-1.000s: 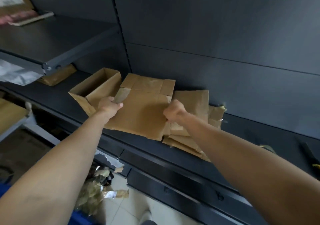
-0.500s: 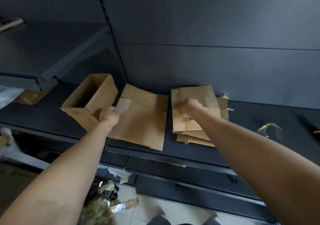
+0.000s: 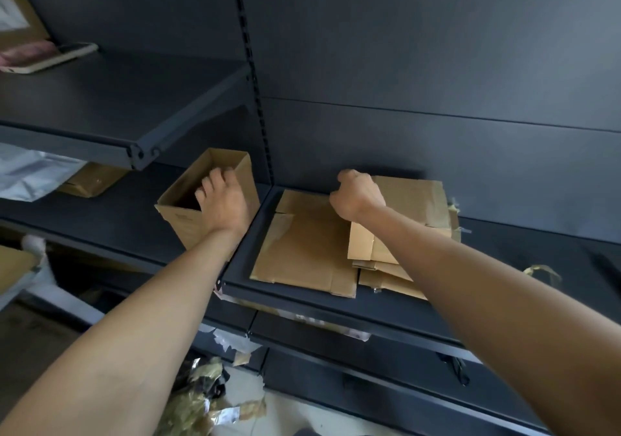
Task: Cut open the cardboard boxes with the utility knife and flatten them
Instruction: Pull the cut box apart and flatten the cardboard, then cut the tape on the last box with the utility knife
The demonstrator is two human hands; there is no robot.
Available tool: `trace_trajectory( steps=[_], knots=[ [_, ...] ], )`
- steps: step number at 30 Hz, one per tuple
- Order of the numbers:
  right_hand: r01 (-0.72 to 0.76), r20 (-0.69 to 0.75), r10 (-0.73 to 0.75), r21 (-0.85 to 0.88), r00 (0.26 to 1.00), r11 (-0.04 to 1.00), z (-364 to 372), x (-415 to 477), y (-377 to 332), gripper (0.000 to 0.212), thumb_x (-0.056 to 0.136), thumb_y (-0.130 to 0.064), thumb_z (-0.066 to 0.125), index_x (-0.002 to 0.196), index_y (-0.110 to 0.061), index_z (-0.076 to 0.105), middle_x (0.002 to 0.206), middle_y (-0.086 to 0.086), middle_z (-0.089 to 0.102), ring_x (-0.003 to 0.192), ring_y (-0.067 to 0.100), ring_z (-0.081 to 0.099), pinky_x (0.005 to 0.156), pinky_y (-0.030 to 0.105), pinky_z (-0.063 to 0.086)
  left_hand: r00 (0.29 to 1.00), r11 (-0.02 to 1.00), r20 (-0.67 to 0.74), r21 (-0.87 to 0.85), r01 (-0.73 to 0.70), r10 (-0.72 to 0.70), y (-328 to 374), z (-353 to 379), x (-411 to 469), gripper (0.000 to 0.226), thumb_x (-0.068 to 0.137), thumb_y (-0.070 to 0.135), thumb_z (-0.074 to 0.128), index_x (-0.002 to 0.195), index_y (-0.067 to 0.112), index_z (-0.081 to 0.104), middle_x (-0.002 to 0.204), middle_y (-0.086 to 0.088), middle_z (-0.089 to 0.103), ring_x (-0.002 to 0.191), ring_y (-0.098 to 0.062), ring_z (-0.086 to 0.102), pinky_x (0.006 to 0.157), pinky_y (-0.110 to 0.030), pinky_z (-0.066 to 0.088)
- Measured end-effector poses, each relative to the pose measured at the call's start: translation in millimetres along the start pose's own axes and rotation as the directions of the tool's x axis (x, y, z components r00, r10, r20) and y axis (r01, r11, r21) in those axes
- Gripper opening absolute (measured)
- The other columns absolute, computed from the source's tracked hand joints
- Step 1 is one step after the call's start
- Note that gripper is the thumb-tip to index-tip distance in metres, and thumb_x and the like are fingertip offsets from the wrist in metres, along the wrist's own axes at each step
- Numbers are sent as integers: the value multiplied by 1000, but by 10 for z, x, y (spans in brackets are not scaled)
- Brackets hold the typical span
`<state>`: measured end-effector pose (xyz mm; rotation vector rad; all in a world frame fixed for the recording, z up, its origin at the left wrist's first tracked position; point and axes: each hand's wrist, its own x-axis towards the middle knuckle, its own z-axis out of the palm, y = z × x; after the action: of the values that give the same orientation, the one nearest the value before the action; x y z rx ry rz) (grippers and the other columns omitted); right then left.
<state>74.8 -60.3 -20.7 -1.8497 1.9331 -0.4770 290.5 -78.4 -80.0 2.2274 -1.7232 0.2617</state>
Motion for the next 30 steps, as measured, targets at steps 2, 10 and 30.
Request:
trace_trajectory(
  steps=[2,10,30],
  knots=[
    [21,72,-24,46,997,999,83,-4,-27,37,94,-10,49,130,-6,51,123,15,57,108,32,57,84,33,50,991,996,99,5,87,-87,-61,-46,13,40,91,8,57,127,1,44,127,-20,49,114,-37,50,94,-47,39],
    [34,282,-78,155,956,987,333,-17,-156,34,92,-13,52,124,-4,58,119,18,62,110,33,60,96,42,49,992,999,117,-2,39,-39,-156,-407,-96,23,96,0,40,100,5,63,107,-16,65,100,-35,62,75,-41,49],
    [-299,387,-149,862,910,409,-808,-862,1114,65,85,-58,59,134,-19,45,127,-3,59,115,18,56,102,41,43,964,438,174,-864,247,-199,1476,-1742,-1478,12,93,10,58,103,15,63,89,7,63,78,-4,57,64,-17,45]
  ],
)
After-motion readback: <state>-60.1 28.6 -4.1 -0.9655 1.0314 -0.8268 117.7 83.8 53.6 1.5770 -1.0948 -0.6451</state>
